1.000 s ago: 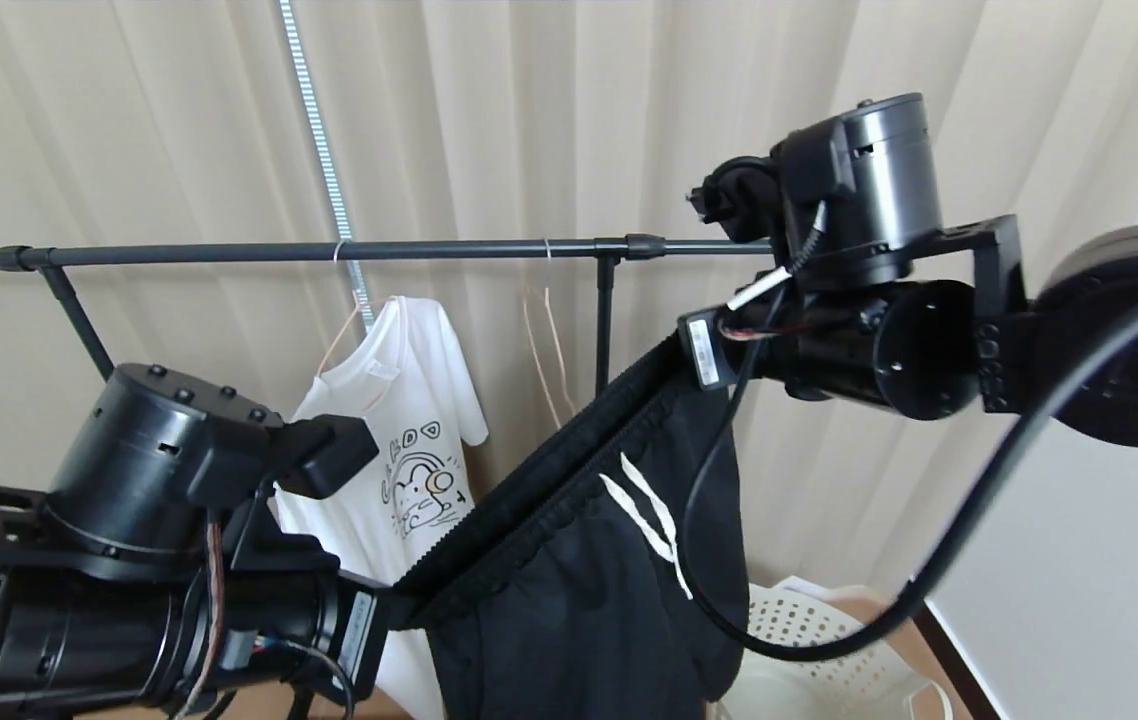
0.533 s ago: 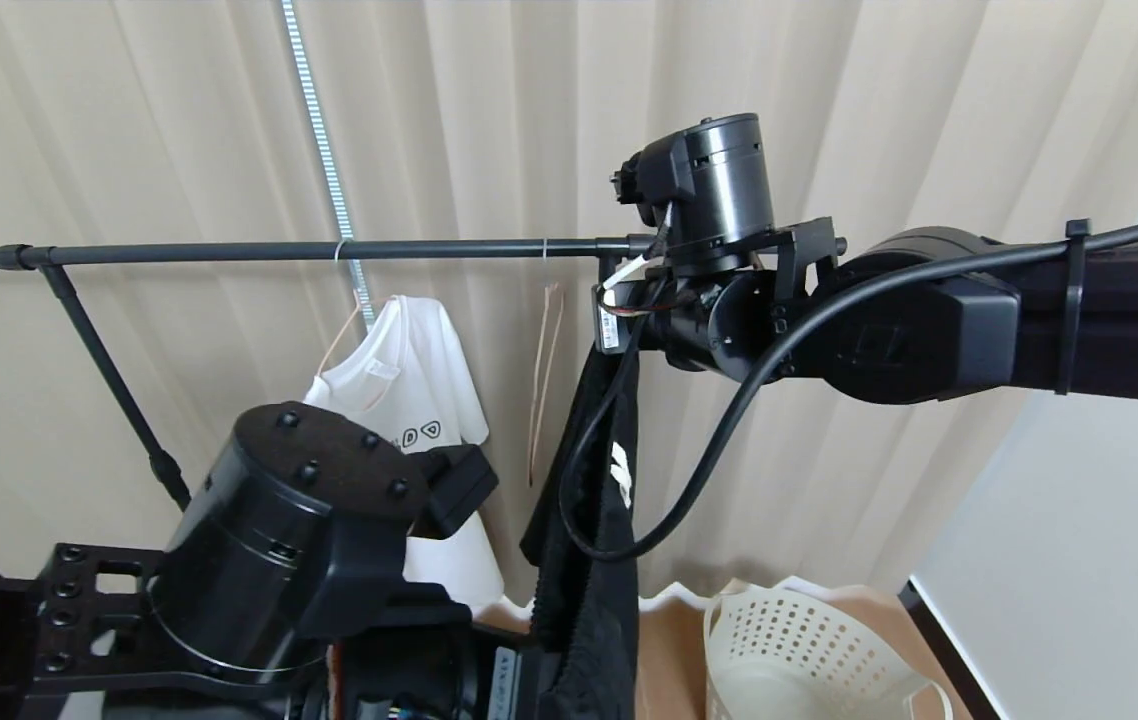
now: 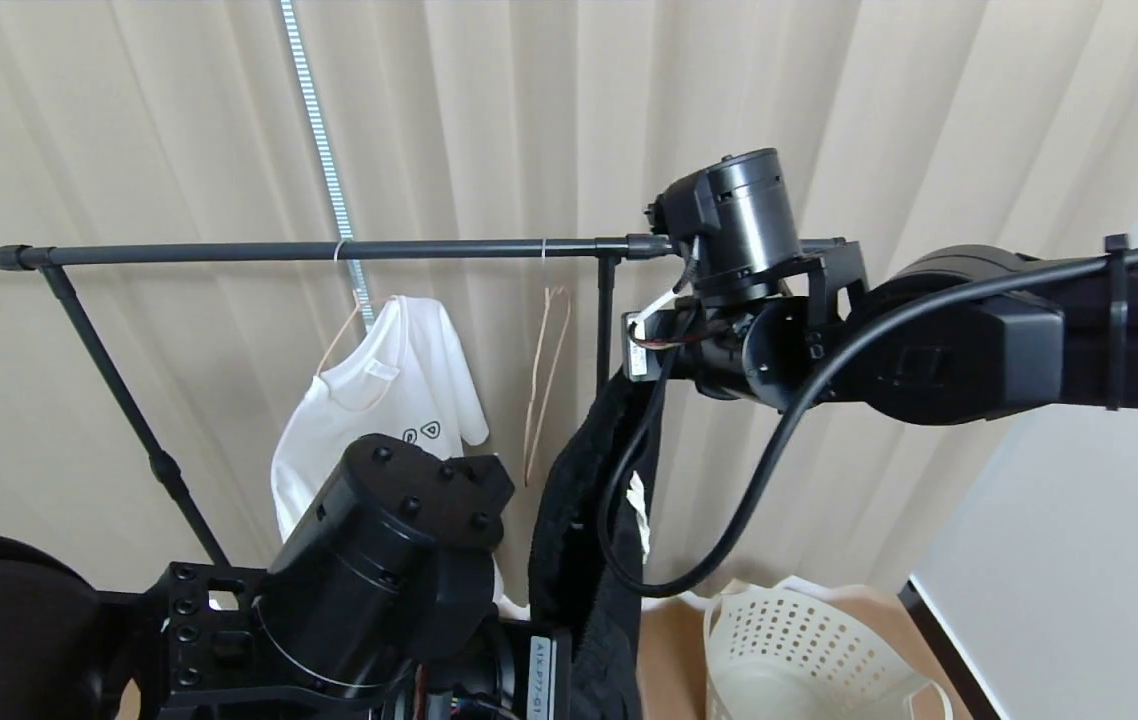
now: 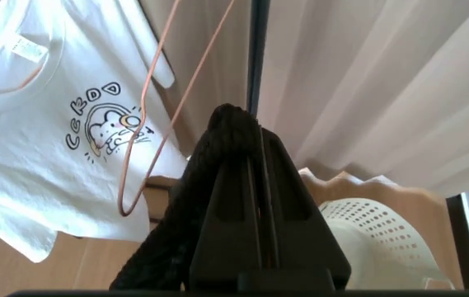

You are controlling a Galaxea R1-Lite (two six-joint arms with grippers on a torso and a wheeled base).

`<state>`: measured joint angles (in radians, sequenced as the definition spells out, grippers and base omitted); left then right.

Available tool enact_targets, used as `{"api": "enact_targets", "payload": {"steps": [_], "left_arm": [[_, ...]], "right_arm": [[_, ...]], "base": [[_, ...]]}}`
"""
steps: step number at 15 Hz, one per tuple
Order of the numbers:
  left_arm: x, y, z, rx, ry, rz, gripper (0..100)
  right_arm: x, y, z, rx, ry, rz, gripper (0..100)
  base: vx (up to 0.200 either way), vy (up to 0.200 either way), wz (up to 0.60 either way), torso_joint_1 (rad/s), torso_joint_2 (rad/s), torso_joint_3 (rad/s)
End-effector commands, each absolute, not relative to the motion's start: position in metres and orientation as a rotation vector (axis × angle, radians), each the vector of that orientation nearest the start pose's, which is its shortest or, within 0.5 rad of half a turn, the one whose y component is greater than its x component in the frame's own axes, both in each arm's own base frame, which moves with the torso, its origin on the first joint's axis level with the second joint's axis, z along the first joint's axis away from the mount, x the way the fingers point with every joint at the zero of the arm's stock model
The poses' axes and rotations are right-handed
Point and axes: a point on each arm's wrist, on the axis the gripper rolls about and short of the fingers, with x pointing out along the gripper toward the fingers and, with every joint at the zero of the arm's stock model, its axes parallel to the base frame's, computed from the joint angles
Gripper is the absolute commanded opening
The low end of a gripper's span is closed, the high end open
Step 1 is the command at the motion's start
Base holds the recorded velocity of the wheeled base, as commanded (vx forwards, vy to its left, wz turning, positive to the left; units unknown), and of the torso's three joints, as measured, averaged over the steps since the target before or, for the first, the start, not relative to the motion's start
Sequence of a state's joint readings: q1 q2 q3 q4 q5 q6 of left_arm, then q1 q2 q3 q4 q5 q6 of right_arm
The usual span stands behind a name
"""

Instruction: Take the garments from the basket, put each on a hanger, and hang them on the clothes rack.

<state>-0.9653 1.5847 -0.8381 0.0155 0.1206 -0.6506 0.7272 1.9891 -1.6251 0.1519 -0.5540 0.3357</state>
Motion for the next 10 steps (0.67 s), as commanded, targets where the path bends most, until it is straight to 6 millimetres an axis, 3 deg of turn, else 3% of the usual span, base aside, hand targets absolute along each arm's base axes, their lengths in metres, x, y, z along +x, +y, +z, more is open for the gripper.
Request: {"api": "enact_targets", "payload": {"steps": [1, 3, 4, 5, 6, 7, 10], "left_arm": [[0.161, -0.196, 0.157, -0.193, 0.893, -0.453, 0], [0.184, -0.183, 0.160, -0.222, 0.860, -0.377, 0], [0.197, -0.181, 0.165, -0.230, 0.835, -0.357, 0], [0.203, -0.180, 0.167, -0.233, 0.825, -0.348, 0], [0.229, -0.180, 0.180, -0.267, 0.767, -0.313, 0], [0.239, -0.179, 0.185, -0.287, 0.746, -0.300, 0], [0.251, -0.181, 0.189, -0.315, 0.703, -0.297, 0]], "right_arm": [[0.286, 0.211, 0.252, 0.058, 0.424, 0.036, 0], [0.269, 0.185, 0.247, 0.043, 0.455, -0.003, 0], [0.264, 0.181, 0.242, 0.020, 0.471, -0.002, 0], [0.263, 0.180, 0.241, 0.013, 0.477, -0.005, 0], [0.258, 0.177, 0.244, -0.026, 0.475, 0.004, 0], [0.254, 0.177, 0.244, -0.043, 0.475, 0.012, 0], [0.247, 0.182, 0.238, -0.095, 0.487, 0.019, 0]], "base": [[0.000, 0.000, 0.00, 0.000, 0.00, 0.000], [0.000, 0.000, 0.00, 0.000, 0.00, 0.000], [0.000, 0.000, 0.00, 0.000, 0.00, 0.000], [0.000, 0.000, 0.00, 0.000, 0.00, 0.000], [0.000, 0.000, 0.00, 0.000, 0.00, 0.000], [0.000, 0.000, 0.00, 0.000, 0.00, 0.000], [0.000, 0.000, 0.00, 0.000, 0.00, 0.000]]}}
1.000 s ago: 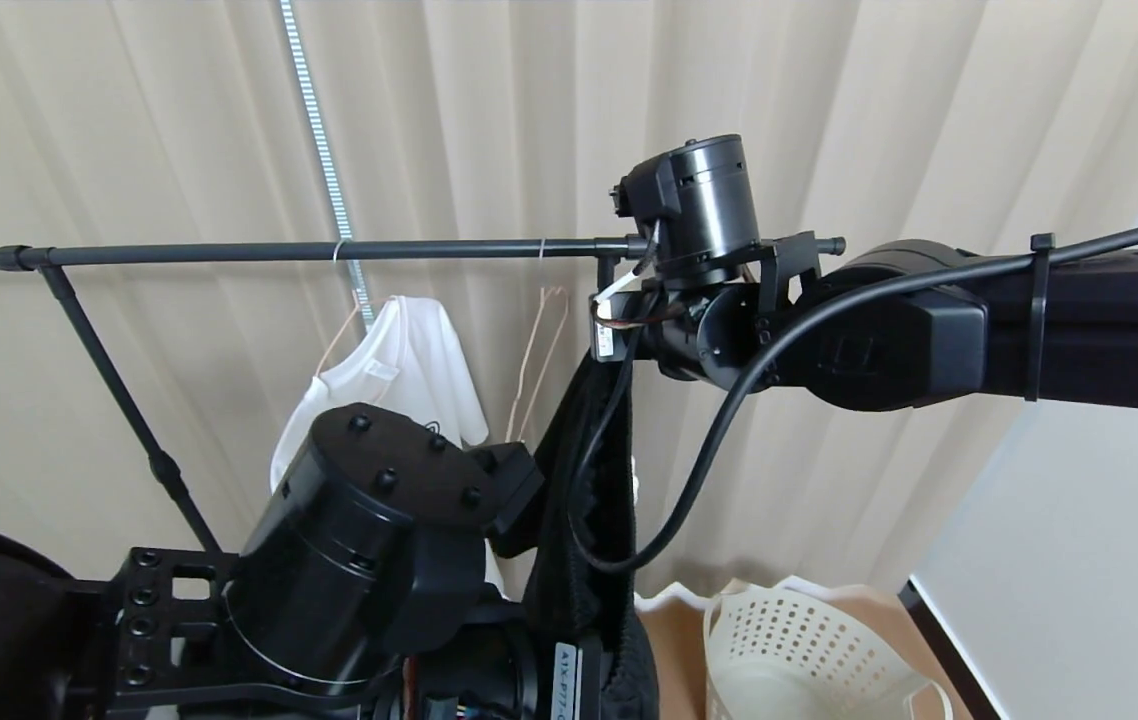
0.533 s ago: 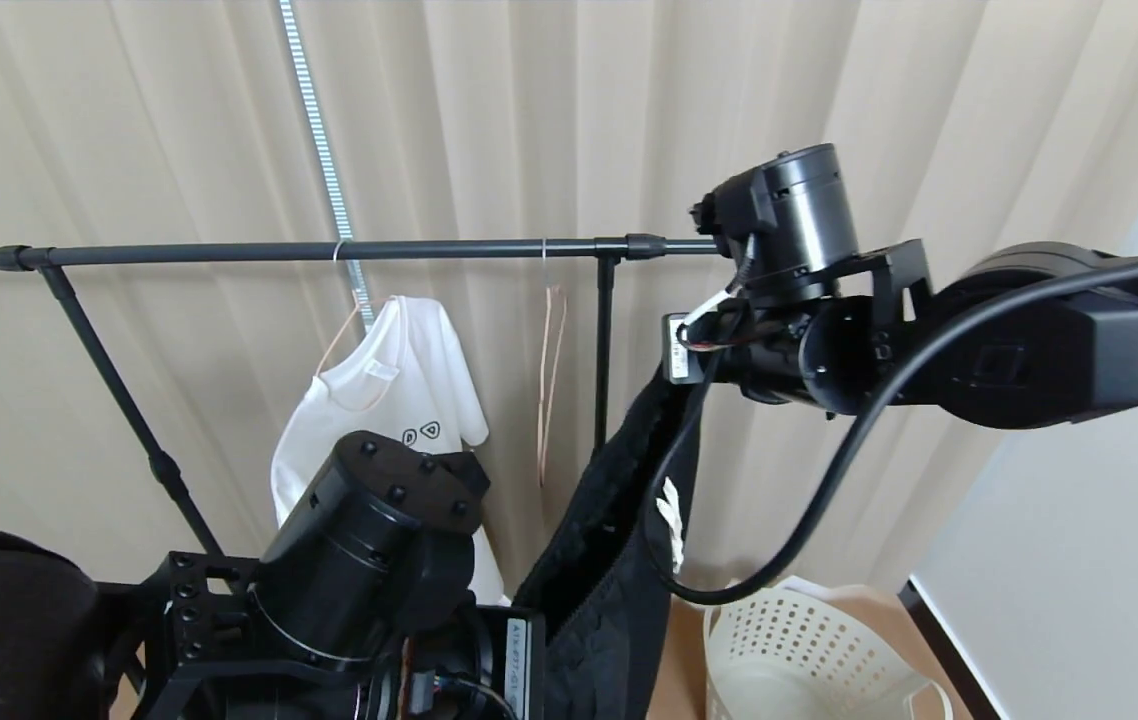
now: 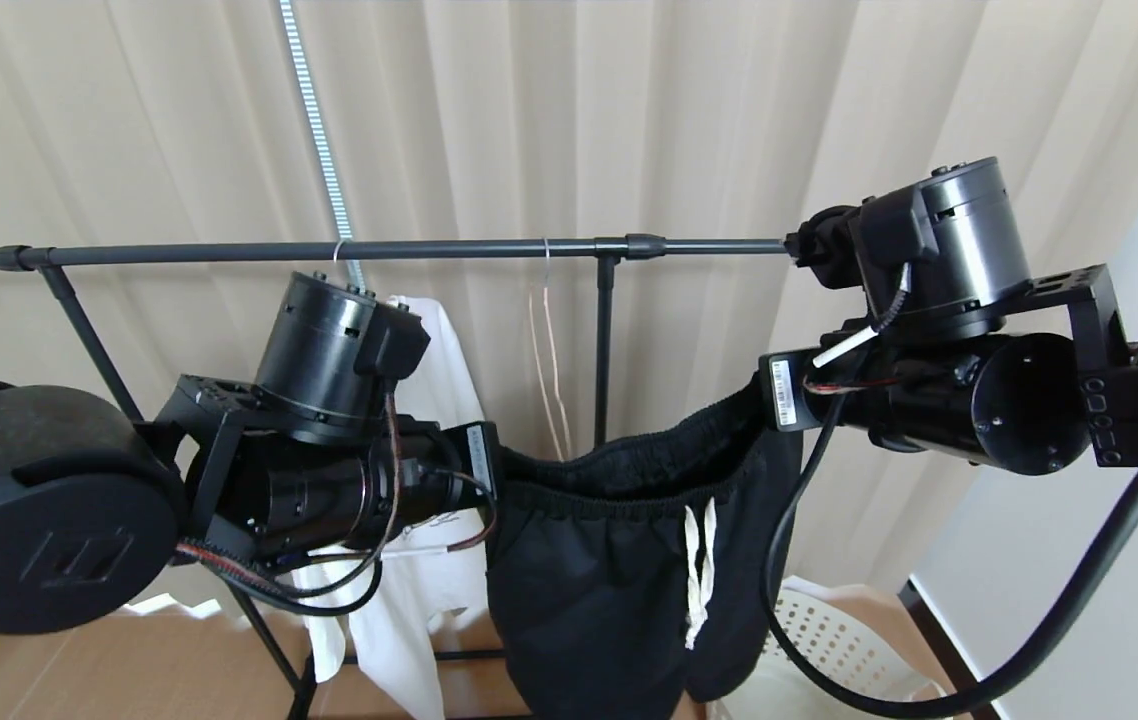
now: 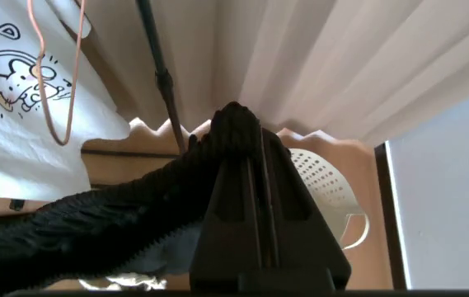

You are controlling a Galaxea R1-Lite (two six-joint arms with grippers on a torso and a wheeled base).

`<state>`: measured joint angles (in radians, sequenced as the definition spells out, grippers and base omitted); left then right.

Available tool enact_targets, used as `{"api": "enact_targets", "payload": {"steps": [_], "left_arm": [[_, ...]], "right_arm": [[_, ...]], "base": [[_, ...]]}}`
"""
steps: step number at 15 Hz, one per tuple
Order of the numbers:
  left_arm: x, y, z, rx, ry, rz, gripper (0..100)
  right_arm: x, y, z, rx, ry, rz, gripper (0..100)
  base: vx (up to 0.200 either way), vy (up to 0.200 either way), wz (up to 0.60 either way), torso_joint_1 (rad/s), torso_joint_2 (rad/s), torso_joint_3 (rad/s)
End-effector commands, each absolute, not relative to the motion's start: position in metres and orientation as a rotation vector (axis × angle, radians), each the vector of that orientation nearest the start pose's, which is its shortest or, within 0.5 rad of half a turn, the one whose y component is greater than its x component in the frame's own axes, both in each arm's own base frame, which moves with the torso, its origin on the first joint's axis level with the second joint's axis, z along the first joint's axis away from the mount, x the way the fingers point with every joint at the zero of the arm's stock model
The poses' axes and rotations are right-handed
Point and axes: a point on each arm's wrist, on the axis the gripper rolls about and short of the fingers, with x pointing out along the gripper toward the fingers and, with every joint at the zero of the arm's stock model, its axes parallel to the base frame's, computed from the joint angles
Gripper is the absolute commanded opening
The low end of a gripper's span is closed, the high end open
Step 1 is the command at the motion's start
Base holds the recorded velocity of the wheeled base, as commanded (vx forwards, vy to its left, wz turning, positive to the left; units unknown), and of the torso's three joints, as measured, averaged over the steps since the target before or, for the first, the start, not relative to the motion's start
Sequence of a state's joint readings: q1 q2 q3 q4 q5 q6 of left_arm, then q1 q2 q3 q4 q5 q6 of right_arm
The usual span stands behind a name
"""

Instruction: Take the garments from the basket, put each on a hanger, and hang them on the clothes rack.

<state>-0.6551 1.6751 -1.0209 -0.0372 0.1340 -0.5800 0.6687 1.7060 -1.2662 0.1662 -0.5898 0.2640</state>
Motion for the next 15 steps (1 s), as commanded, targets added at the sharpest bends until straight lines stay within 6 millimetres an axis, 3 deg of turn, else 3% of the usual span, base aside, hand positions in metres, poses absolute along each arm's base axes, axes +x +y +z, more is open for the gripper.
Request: {"api": "enact_targets", "payload": {"steps": [1, 8, 9, 13, 15], "left_arm": [[0.255, -0.182, 0.191, -0.327, 0.668, -0.302, 0], [0.260, -0.188, 0.207, -0.385, 0.566, -0.343, 0], [0.259, -0.188, 0.210, -0.406, 0.548, -0.347, 0], [0.255, -0.191, 0.216, -0.437, 0.529, -0.364, 0], [0.255, -0.190, 0.220, -0.470, 0.506, -0.365, 0]], "right_arm": [[0.243, 0.189, 0.232, -0.124, 0.496, 0.026, 0], [0.241, 0.191, 0.206, -0.272, 0.560, 0.036, 0], [0.241, 0.191, 0.204, -0.288, 0.567, 0.039, 100], [0.228, 0.180, 0.190, -0.436, 0.615, 0.086, 100], [0.216, 0.173, 0.179, -0.505, 0.669, 0.243, 100]], "base": [[0.000, 0.000, 0.00, 0.000, 0.00, 0.000], [0.000, 0.000, 0.00, 0.000, 0.00, 0.000], [0.000, 0.000, 0.00, 0.000, 0.00, 0.000], [0.000, 0.000, 0.00, 0.000, 0.00, 0.000], [0.000, 0.000, 0.00, 0.000, 0.00, 0.000]]}}
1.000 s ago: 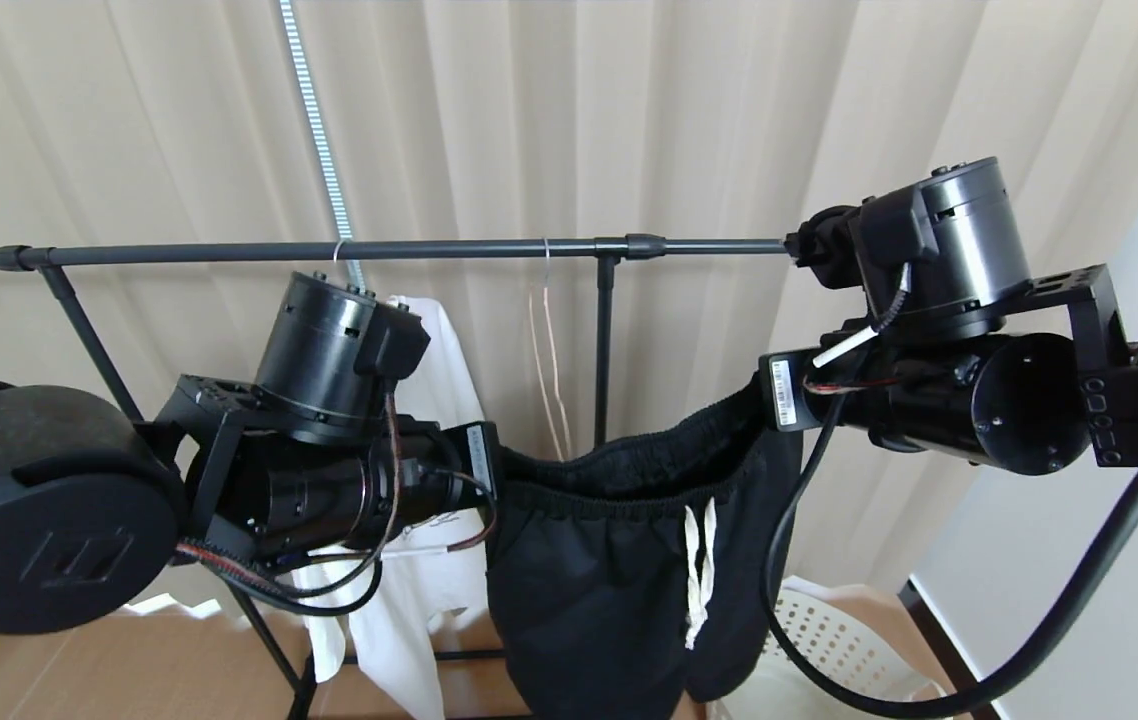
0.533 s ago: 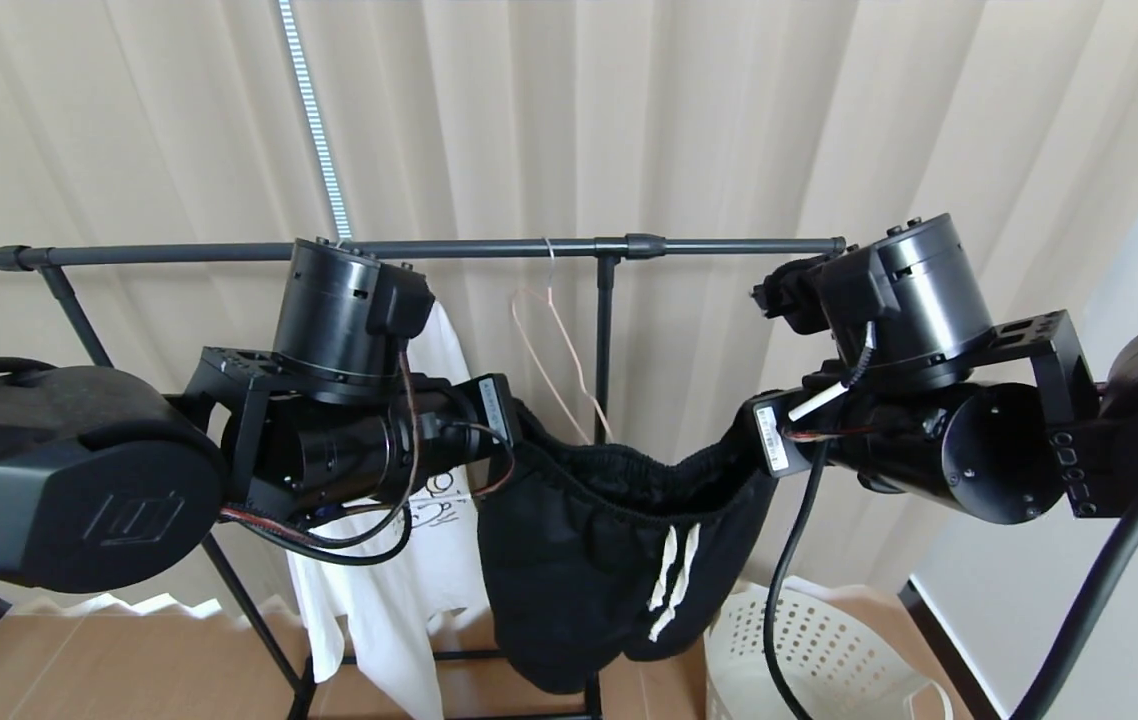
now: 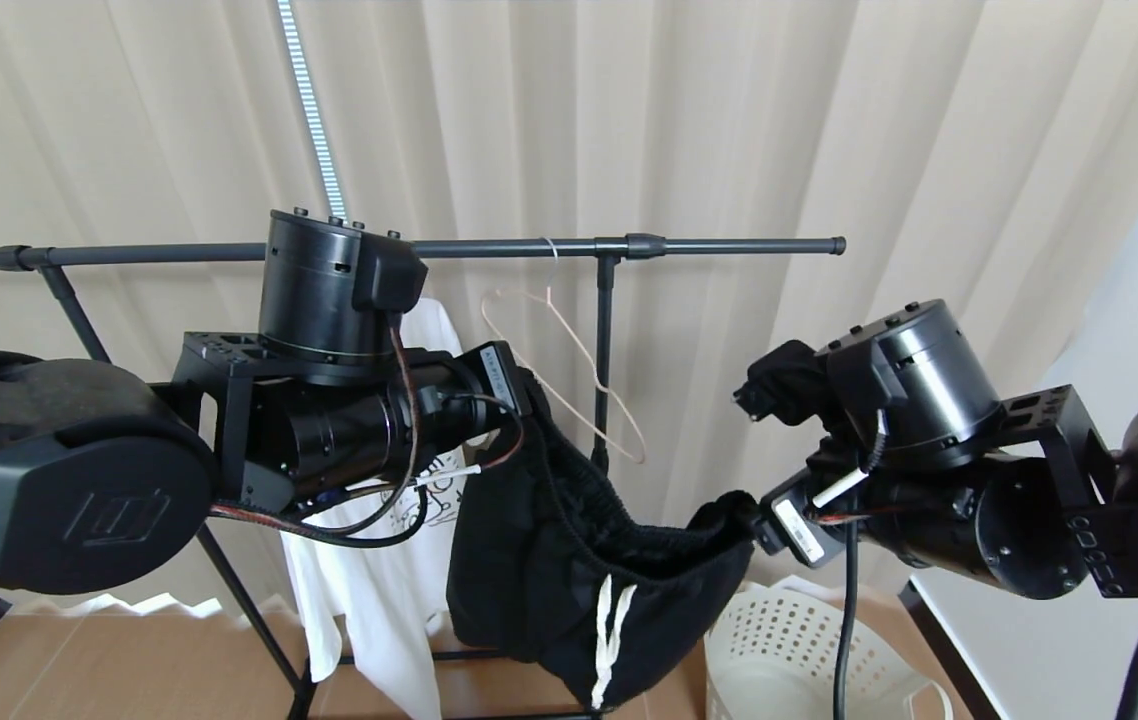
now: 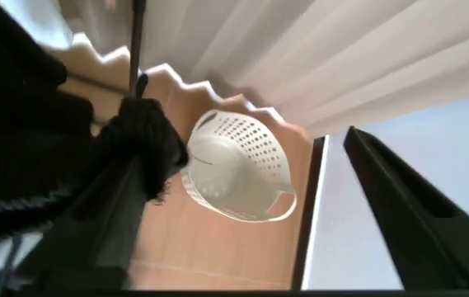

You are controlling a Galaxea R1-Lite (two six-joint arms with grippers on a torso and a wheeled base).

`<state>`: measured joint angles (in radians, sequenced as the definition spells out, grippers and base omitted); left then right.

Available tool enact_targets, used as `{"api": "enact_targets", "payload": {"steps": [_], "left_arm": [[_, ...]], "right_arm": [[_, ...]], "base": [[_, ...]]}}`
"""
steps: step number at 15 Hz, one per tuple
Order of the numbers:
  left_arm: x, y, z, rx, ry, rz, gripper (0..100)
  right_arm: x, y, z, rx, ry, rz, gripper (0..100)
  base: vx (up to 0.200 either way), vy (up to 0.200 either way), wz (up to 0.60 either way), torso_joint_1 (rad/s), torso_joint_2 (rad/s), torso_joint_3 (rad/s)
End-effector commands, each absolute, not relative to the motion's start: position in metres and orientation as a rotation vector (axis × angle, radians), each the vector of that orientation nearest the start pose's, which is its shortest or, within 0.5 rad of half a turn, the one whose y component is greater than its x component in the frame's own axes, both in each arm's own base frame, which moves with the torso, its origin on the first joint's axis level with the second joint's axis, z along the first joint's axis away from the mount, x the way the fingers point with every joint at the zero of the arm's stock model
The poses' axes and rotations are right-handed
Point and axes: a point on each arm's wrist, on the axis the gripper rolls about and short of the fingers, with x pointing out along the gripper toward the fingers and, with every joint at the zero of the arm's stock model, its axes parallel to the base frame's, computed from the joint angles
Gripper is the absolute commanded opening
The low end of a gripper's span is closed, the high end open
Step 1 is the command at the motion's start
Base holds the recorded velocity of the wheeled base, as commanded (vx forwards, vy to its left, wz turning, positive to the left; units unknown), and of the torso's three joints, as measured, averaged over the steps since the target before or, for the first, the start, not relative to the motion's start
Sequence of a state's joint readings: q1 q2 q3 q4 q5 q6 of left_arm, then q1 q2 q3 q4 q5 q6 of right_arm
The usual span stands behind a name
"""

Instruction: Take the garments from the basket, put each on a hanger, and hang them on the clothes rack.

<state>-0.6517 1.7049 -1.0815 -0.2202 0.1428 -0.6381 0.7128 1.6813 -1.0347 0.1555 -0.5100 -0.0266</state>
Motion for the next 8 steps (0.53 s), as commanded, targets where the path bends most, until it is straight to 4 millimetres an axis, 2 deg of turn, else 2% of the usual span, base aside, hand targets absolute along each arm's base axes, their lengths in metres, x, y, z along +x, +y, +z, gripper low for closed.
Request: {"api": "enact_targets", "payload": {"steps": [1, 4, 8], "left_arm": [[0.254, -0.190, 0.223, -0.481, 0.493, -0.369, 0], [0.252, -0.188, 0.228, -0.488, 0.473, -0.361, 0], [0.253, -0.188, 0.230, -0.492, 0.457, -0.344, 0]], "right_arm": [[0.213, 0.172, 0.175, -0.506, 0.687, 0.314, 100], [0.206, 0.171, 0.170, -0.493, 0.702, 0.505, 100], [0.195, 0.167, 0.143, -0.555, 0.620, 0.769, 100]], "base": [[0.000, 0.000, 0.00, 0.000, 0.00, 0.000], [0.000, 0.000, 0.00, 0.000, 0.00, 0.000], [0.000, 0.000, 0.00, 0.000, 0.00, 0.000]]}}
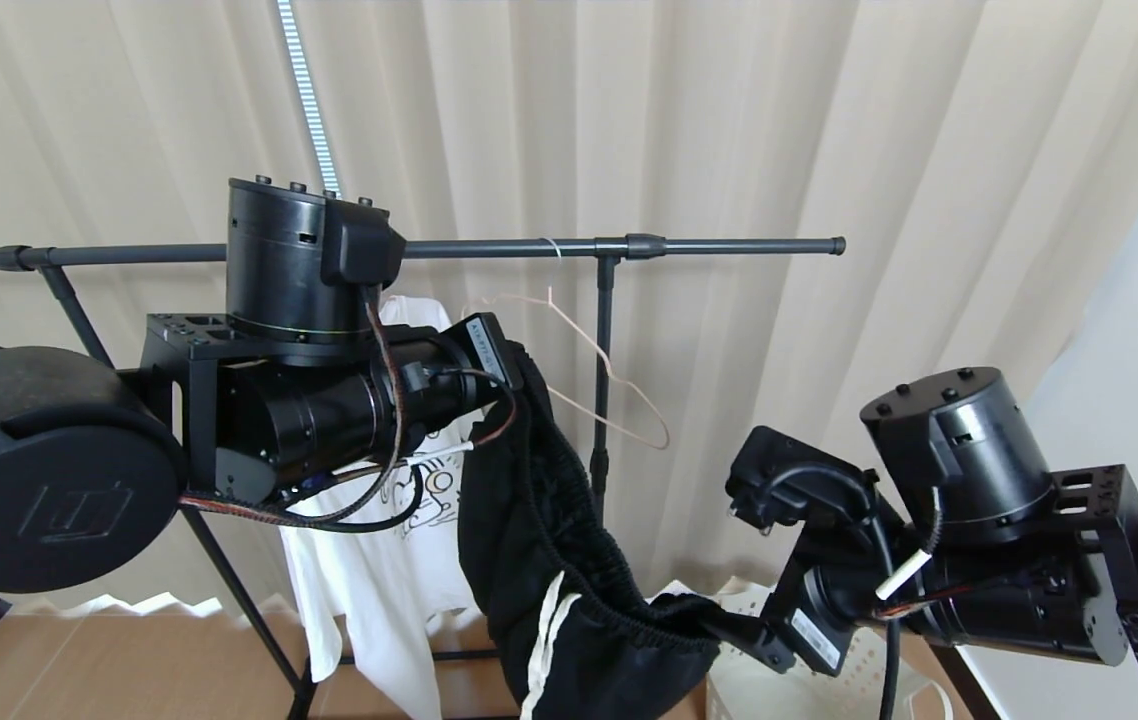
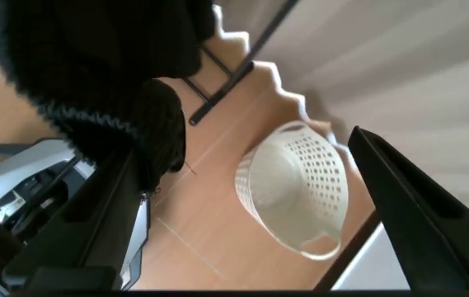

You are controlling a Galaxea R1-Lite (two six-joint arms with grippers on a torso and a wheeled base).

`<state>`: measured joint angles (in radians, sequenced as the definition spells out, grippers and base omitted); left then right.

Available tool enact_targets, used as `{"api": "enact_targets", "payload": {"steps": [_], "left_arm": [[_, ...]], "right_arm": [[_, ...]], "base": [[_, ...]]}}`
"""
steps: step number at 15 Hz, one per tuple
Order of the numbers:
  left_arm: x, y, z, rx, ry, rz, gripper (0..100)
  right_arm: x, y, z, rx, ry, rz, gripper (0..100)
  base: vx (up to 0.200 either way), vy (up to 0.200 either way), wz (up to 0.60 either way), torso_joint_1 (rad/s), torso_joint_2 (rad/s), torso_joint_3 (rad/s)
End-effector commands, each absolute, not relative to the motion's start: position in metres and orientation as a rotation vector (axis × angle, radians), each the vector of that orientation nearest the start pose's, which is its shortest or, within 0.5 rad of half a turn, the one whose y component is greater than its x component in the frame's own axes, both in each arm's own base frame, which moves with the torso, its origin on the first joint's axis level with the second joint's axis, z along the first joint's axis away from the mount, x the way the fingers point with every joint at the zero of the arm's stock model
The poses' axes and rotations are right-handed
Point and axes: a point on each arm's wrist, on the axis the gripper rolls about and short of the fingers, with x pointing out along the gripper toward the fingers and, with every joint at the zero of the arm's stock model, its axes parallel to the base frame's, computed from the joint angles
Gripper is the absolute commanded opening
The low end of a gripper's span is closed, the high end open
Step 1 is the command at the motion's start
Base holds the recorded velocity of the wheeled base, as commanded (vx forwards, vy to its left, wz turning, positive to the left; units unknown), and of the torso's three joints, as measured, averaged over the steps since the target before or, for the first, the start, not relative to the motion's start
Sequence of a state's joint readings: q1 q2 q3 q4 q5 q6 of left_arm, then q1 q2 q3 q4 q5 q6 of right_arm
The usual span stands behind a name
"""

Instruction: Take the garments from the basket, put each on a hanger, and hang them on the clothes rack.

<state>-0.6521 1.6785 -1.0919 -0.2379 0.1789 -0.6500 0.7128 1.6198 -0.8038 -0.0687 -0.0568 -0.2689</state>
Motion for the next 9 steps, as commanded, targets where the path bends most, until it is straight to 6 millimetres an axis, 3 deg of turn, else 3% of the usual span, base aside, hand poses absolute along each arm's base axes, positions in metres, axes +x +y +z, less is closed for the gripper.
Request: {"api": "enact_targets", "payload": {"steps": [1, 7, 9], "left_arm": [[0.253, -0.189, 0.229, -0.489, 0.461, -0.344, 0], [0.250, -0.192, 0.228, -0.479, 0.461, -0.340, 0], [0.249, -0.193, 0.228, -0.476, 0.462, -0.346, 0]], "right_arm": [[0.193, 0.168, 0.139, -0.549, 0.562, 0.822, 100], [0.196, 0.174, 0.138, -0.483, 0.481, 0.910, 100], [0.200, 0.188, 0.137, -0.401, 0.510, 0.905, 100]], "base": [[0.000, 0.000, 0.00, 0.000, 0.00, 0.000], [0.000, 0.000, 0.00, 0.000, 0.00, 0.000], [0.000, 0.000, 0.00, 0.000, 0.00, 0.000]]}}
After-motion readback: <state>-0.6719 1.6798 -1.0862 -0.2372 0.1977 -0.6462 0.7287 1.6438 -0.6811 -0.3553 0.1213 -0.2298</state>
